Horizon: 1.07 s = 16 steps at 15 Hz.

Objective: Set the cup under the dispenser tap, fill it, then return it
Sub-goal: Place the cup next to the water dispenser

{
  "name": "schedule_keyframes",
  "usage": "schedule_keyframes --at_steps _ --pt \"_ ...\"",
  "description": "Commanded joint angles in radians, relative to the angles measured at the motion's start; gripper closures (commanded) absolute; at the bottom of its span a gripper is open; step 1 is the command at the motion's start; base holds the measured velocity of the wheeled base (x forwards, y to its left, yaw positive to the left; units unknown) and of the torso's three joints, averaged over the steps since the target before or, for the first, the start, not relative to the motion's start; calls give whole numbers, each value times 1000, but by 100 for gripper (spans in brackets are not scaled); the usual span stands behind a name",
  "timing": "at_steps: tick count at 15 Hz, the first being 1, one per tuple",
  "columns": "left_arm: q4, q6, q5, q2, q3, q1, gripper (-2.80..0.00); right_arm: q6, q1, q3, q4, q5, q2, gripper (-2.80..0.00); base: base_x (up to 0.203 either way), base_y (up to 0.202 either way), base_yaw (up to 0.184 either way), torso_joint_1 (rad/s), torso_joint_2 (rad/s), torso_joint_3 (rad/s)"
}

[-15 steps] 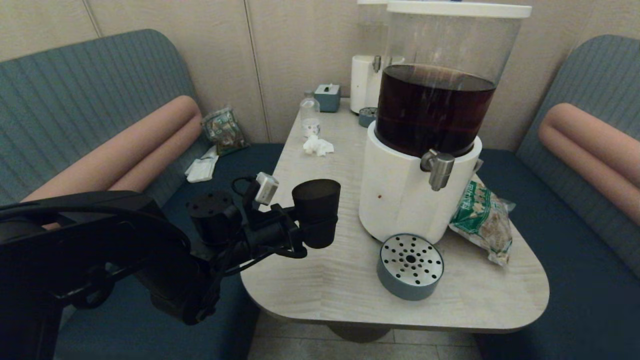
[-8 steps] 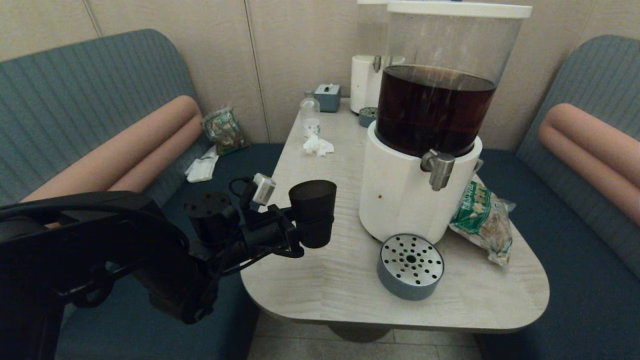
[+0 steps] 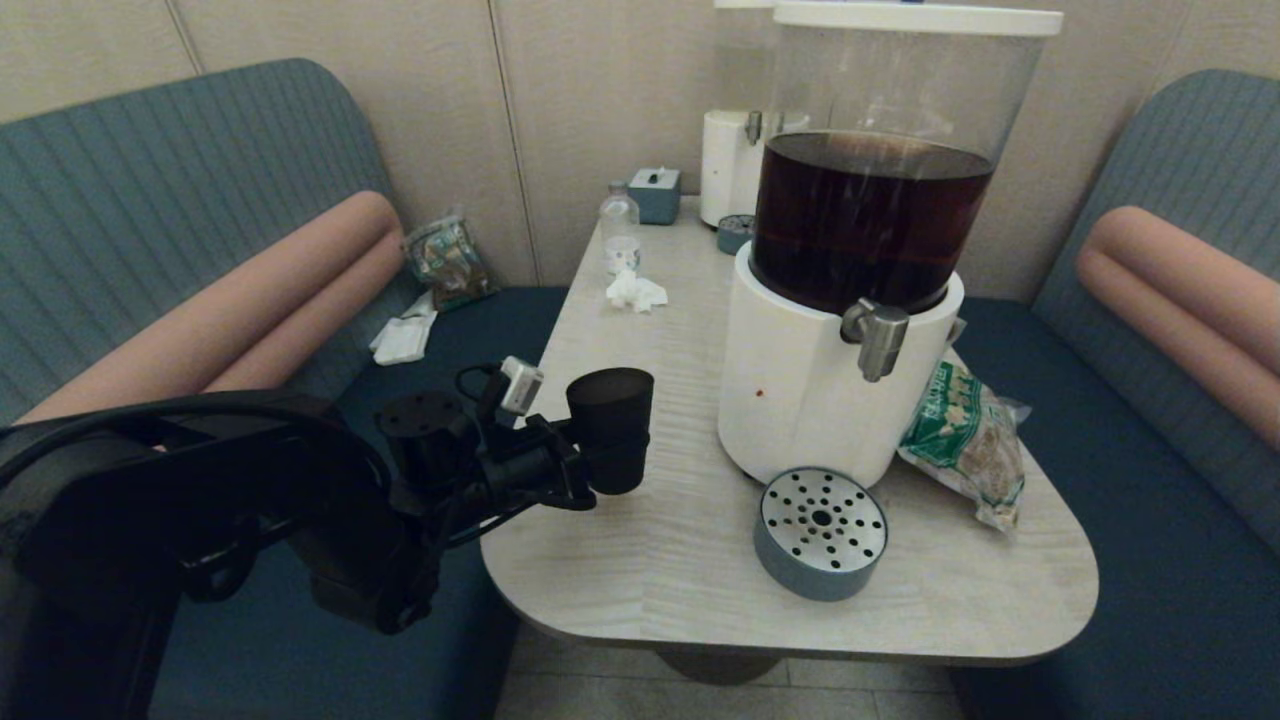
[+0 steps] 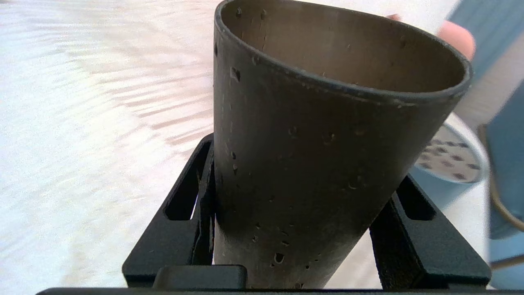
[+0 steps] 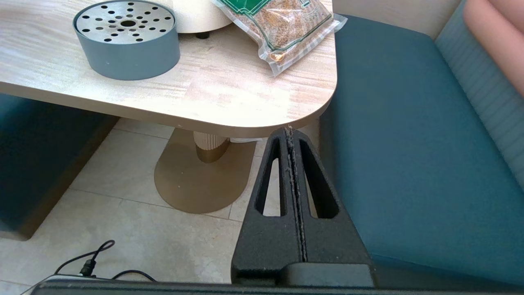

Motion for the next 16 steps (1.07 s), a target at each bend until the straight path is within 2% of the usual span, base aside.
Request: schedule_keyframes --at_steps 1,6,16 --pt "-9 -3 -3 55 -47 35 0 -1 0 0 0 1 1 0 0 0 0 0 0 0" --pt "-9 -7 -6 122 -123 91 0 -1 0 1 0 1 1 0 0 0 0 0 0 0" --pt "-9 -4 -5 135 -129 93 0 -1 0 1 0 1 1 0 0 0 0 0 0 0"
